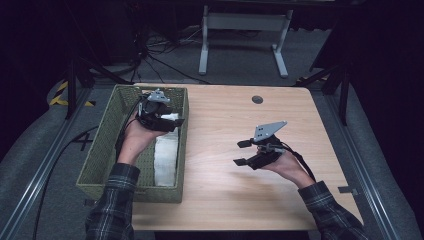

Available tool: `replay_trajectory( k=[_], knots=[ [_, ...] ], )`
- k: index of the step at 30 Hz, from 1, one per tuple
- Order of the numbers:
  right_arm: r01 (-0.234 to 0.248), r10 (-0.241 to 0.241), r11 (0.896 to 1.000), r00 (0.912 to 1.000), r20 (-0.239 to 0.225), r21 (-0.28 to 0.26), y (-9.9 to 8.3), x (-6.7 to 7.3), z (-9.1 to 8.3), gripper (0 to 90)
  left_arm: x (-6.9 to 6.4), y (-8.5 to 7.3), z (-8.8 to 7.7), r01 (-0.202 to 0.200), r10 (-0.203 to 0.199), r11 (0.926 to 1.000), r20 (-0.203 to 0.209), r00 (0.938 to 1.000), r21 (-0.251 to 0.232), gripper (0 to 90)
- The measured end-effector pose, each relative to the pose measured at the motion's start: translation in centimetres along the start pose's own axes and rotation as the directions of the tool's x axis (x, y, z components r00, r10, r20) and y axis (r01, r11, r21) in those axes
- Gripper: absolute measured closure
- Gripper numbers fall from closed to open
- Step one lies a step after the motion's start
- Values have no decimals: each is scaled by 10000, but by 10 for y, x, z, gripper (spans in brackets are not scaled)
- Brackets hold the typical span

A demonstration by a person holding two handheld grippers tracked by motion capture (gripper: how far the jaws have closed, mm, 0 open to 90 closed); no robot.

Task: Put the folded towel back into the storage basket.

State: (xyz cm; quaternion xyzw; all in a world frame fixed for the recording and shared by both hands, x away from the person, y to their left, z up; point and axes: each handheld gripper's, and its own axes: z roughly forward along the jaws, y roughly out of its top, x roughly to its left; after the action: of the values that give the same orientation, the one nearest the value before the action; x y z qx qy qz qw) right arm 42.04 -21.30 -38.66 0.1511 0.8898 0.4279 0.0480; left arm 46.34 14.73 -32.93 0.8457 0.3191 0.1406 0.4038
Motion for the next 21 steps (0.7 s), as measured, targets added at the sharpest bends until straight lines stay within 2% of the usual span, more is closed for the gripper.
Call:
replay_trajectory(
  k=[7, 8, 9, 16, 17, 21],
  knots=[
    [-178, 177, 9998, 9995, 256, 31, -20, -5, -14, 297, -24, 9, 6, -7, 15, 9998, 426, 9991, -195, 289],
    [-233, 230, 9997, 9994, 274, 101, -23, -5, -16, 283, -24, 9, 6, -7, 15, 9998, 426, 9991, -195, 280],
    [-214, 206, 9996, 9991, 378, 202, -25, -6, -17, 278, -30, 11, 8, 8, 6, 9997, 578, 9983, -235, 274],
    [-318, 298, 9990, 9975, 640, 300, -43, -8, -28, 276, -56, 17, 20, -101, 122, 9995, 716, 9974, -295, 246],
    [-332, 308, 9989, 9971, 697, 339, -45, -8, -30, 269, -61, 17, 22, -1, 25, 9995, 776, 9970, -318, 244],
    [-339, 284, 9981, 9942, 1033, 511, -52, -7, -38, 264, -77, 19, 29, -43, 62, 9998, 915, 9958, -215, 239]
  ],
)
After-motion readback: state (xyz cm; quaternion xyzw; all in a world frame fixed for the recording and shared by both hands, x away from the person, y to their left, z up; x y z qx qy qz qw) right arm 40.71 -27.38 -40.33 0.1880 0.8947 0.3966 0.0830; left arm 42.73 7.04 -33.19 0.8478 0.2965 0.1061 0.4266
